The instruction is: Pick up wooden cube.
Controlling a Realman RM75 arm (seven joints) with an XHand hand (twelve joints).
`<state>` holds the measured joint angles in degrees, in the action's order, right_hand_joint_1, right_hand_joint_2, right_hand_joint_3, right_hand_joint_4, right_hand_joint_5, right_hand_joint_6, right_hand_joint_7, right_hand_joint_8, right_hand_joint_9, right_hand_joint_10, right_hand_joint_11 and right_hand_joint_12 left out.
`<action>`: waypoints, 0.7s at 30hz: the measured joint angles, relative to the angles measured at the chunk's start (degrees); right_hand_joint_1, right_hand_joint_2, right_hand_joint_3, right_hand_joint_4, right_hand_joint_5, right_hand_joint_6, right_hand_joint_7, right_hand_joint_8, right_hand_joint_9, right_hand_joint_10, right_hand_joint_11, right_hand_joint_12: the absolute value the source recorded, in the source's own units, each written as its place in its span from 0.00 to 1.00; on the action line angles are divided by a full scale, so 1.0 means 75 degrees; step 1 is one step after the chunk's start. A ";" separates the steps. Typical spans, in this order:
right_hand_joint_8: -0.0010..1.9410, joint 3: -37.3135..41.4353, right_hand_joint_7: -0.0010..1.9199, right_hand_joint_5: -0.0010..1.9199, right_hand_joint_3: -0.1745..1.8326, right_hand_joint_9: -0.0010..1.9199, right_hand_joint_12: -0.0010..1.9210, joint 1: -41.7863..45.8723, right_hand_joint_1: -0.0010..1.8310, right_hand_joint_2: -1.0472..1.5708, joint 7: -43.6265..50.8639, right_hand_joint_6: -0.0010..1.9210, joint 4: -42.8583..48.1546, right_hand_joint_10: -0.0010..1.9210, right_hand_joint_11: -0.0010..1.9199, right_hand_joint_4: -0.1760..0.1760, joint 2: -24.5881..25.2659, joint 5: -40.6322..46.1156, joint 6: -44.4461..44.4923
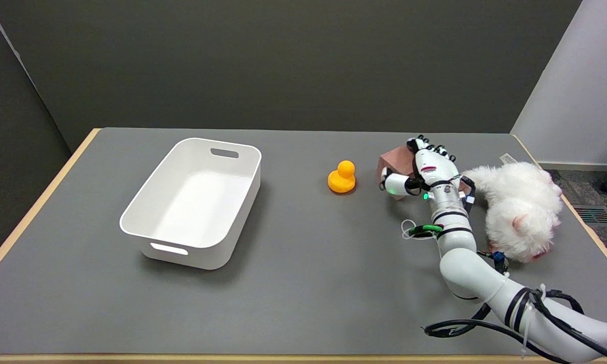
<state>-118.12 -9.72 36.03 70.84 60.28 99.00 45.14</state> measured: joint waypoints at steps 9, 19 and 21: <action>0.87 -0.0069 0.30 0.26 0.11 0.40 0.99 0.0024 0.61 0.92 -0.0183 0.87 -0.0129 0.77 0.00 0.00 0.0053 -0.0753 0.0033; 0.89 -0.0089 0.29 0.26 0.10 0.37 1.00 0.0144 0.60 0.92 -0.0469 0.87 -0.0062 0.79 0.01 0.00 0.0086 -0.1462 0.0200; 0.88 -0.0085 0.29 0.26 0.11 0.38 1.00 0.0165 0.60 0.92 -0.0539 0.87 0.0009 0.79 0.01 0.00 0.0085 -0.1617 0.0241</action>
<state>-118.76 -8.47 31.98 70.91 60.92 86.88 46.95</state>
